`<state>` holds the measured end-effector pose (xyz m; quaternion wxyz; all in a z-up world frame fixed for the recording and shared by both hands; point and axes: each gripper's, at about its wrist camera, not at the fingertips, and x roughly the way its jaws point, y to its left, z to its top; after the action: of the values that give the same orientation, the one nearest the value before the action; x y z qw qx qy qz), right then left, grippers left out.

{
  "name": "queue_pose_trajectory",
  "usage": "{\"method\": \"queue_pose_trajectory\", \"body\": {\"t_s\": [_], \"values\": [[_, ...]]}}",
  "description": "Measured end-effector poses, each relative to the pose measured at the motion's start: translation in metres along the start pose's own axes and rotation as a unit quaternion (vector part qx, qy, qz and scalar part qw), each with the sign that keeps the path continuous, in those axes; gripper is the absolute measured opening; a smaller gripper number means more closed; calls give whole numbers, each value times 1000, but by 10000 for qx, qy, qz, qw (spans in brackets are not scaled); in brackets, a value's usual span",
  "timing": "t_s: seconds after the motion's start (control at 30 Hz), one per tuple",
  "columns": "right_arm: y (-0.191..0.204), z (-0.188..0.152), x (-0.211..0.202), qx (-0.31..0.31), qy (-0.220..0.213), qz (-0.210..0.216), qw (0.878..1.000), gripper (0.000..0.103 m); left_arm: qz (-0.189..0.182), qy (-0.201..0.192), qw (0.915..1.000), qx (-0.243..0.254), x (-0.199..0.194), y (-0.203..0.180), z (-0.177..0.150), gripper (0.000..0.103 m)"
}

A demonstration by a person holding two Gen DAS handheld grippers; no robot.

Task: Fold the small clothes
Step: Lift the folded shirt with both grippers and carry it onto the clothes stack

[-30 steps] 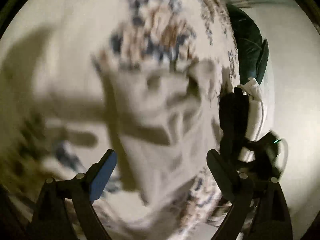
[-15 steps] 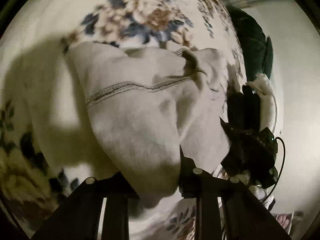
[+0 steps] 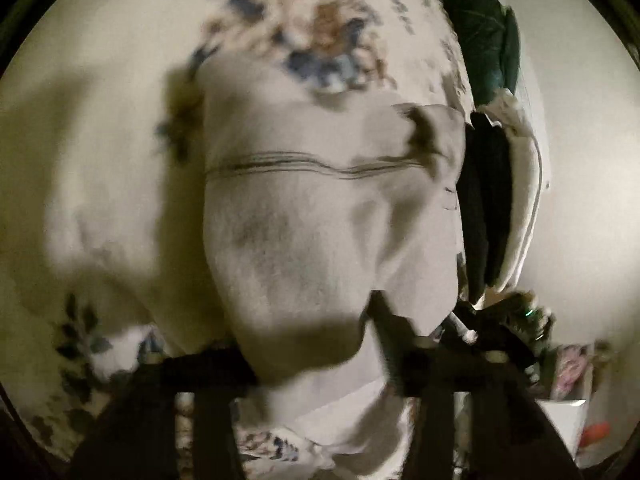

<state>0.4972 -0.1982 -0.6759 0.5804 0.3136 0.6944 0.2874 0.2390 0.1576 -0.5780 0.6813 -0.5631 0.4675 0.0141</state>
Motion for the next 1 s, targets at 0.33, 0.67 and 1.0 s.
{"method": "queue_pose_trajectory", "body": {"t_s": [0.33, 0.67, 1.0], "values": [[-1, 7, 36, -184, 402, 829, 9956, 77, -890, -570, 9897, -964, 16, 25, -12, 69], [50, 15, 73, -362, -218, 301, 9987, 32, -137, -911, 9957, 38, -6, -28, -1, 22], [116, -21, -22, -14, -1112, 135, 9937, 28, -173, -197, 9936, 1101, -51, -133, 47, 21]]}}
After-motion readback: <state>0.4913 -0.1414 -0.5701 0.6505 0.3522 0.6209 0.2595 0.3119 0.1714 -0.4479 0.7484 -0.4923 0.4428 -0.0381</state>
